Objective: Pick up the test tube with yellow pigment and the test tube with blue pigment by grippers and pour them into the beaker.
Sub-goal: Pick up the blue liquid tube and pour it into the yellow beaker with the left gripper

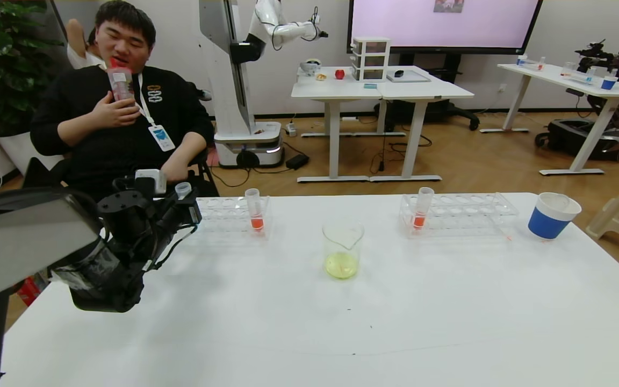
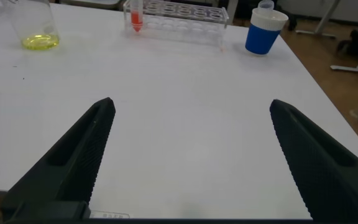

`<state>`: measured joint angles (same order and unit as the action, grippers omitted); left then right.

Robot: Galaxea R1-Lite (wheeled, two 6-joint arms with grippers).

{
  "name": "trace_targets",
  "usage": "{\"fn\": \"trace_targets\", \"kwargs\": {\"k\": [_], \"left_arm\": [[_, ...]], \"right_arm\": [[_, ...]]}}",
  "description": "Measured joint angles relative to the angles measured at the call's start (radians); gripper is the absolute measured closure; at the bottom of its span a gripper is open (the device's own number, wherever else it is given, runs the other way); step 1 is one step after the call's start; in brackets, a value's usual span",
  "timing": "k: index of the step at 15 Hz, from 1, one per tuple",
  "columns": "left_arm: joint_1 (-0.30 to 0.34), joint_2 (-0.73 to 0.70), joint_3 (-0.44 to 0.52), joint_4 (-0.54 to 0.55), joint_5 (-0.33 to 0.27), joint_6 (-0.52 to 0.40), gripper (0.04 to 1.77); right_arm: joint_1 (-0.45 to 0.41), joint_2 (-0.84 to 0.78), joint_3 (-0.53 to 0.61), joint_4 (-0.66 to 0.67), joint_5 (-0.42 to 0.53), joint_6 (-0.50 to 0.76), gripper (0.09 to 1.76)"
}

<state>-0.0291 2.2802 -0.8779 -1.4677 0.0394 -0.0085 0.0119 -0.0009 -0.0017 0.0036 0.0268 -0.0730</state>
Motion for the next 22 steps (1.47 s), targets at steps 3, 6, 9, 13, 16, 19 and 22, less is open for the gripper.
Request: {"fn": "trace_targets", "kwargs": {"k": [3,6,9,13,16,19,22], "left_arm": [[-0.003,-0.069,-0.004,0.076,-0.001,0.002,1.31],[-0.004,-0.117,-0.01,0.097,-0.003,0.003,1.31],[-0.004,-0.132,-0.01,0.097,-0.003,0.004,1.31],[-0.012,-0.16,-0.022,0.153,-0.01,0.009,1.31],[-0.032,-0.225,-0.079,0.333,-0.087,0.011,1.31],[-0.091,-0.294,-0.153,0.502,-0.153,0.011,1.31],[-0.197,-0.357,-0.206,0.589,-0.19,0.033,1.31]], "right_arm": [[0.0,0.0,0.0,0.0,0.0,0.0,0.11],[0.0,0.0,0.0,0.0,0.0,0.0,0.11],[0.0,0.0,0.0,0.0,0.0,0.0,0.11],[0.0,0.0,0.0,0.0,0.0,0.0,0.11],[0.0,0.0,0.0,0.0,0.0,0.0,0.11],[0.0,0.0,0.0,0.0,0.0,0.0,0.11],[0.0,0.0,0.0,0.0,0.0,0.0,0.11]]}}
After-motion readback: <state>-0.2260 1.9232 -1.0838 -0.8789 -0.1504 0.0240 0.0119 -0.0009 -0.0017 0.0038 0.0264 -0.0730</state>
